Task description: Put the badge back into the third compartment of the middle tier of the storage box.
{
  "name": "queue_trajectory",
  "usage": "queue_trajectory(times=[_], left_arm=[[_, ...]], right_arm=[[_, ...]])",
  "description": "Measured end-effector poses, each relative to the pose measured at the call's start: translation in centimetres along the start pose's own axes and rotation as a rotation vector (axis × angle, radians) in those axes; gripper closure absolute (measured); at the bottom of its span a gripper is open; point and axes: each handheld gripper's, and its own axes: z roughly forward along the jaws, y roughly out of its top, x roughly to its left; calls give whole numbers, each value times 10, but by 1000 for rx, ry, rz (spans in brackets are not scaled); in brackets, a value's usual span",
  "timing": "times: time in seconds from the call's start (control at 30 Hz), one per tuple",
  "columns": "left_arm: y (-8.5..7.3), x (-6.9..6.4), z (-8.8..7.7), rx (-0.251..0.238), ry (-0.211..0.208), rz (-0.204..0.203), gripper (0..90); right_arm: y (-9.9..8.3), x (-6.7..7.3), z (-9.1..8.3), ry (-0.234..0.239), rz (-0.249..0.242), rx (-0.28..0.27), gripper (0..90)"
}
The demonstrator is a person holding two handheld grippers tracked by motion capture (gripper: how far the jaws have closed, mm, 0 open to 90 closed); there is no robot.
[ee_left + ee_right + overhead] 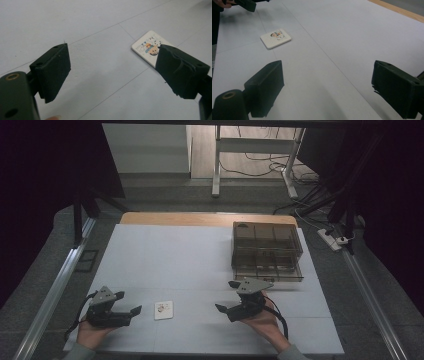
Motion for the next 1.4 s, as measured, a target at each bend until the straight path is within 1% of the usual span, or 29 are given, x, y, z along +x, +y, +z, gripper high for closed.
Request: queue_trajectory(times=[0.07,0.1,0.2,0.27,0.47,0.5,0.87,0.9,1.03,1.23,1.4], left_arm=[[0,0,0,-1,-1,1,126],[0,0,0,-2,-1,1,126],[0,0,-1,-3,1,1,126],[0,0,0,-2,-2,3,126],[0,0,0,-2,-1,4,126],[0,0,0,-3,-2,3,127],[0,0,0,-3,-1,5,127],[0,0,0,-2,-1,5,127],[0,0,0,-1,-2,5,127],[0,0,0,-1,-3,6,128],[0,0,0,-1,-1,5,129]], right_arm=[[5,2,7,10,-7,5,104],[5,2,7,10,-7,5,104],[9,4,14,27,-16,2,104],[12,7,21,41,-24,15,104],[15,12,31,58,-32,27,104],[18,13,34,69,-32,24,105],[26,21,48,96,-51,41,104],[28,22,51,106,-53,45,103],[29,24,55,116,-59,47,103],[32,27,63,131,-68,65,101],[36,30,69,151,-68,65,101]])
